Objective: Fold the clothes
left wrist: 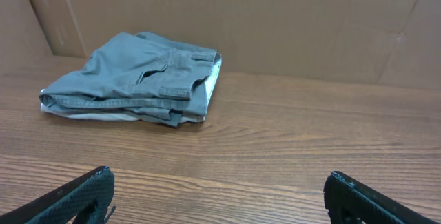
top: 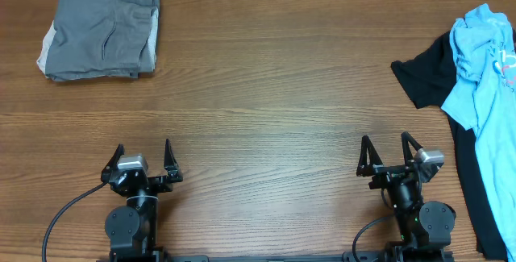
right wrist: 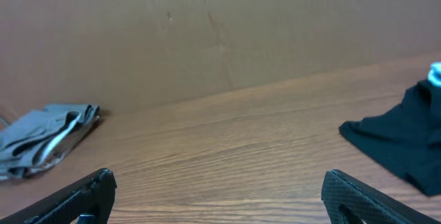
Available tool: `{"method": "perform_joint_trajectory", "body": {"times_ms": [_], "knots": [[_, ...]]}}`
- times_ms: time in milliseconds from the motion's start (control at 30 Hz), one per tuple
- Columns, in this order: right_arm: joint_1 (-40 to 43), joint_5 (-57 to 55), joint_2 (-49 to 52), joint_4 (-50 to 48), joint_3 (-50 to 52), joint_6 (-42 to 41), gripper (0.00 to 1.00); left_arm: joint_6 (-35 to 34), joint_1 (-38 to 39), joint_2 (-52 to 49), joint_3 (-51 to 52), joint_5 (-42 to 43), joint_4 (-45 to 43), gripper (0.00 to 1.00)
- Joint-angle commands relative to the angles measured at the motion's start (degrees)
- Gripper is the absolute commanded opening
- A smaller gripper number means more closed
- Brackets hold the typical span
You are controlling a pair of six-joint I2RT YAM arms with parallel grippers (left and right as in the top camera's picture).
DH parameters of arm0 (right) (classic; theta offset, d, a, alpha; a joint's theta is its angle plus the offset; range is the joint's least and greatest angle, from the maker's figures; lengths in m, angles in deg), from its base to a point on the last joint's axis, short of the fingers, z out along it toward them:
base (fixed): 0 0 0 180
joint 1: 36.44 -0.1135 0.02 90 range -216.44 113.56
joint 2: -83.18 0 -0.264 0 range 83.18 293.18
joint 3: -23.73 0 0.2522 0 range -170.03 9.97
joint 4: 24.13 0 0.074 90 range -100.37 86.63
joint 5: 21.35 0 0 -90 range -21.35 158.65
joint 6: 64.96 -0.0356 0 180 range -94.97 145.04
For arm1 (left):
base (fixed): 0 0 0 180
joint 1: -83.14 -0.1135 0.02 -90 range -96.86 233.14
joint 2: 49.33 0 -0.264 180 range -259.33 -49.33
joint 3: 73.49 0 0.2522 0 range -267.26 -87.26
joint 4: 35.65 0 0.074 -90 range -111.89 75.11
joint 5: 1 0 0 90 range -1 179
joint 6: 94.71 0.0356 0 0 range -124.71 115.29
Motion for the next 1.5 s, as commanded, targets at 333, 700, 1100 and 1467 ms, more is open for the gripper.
{"method": "perform_joint_trajectory", "body": {"times_ms": [333,700,1100,1467], "knots": [[-0.22,-4.09,-0.68,-0.04,0.59,4.09,1.0,0.39,0.35,0.61,0.2,-0.74,-0.13,1.0],[-0.24,-4.09,-0.68,-0.07,0.59,4.09,1.0,0.39,0.35,0.61,0.2,-0.74,-0.13,1.0],[-0.24,-4.09,-0.68,-0.07,0.59,4.07,1.0,0.39,0.35,0.61,0.2,-0.74,-0.11,1.0],[-0.24,-4.09,-0.68,-0.07,0.59,4.09,1.0,0.39,0.35,0.61,0.2,-0.74,-0.13,1.0]]}}
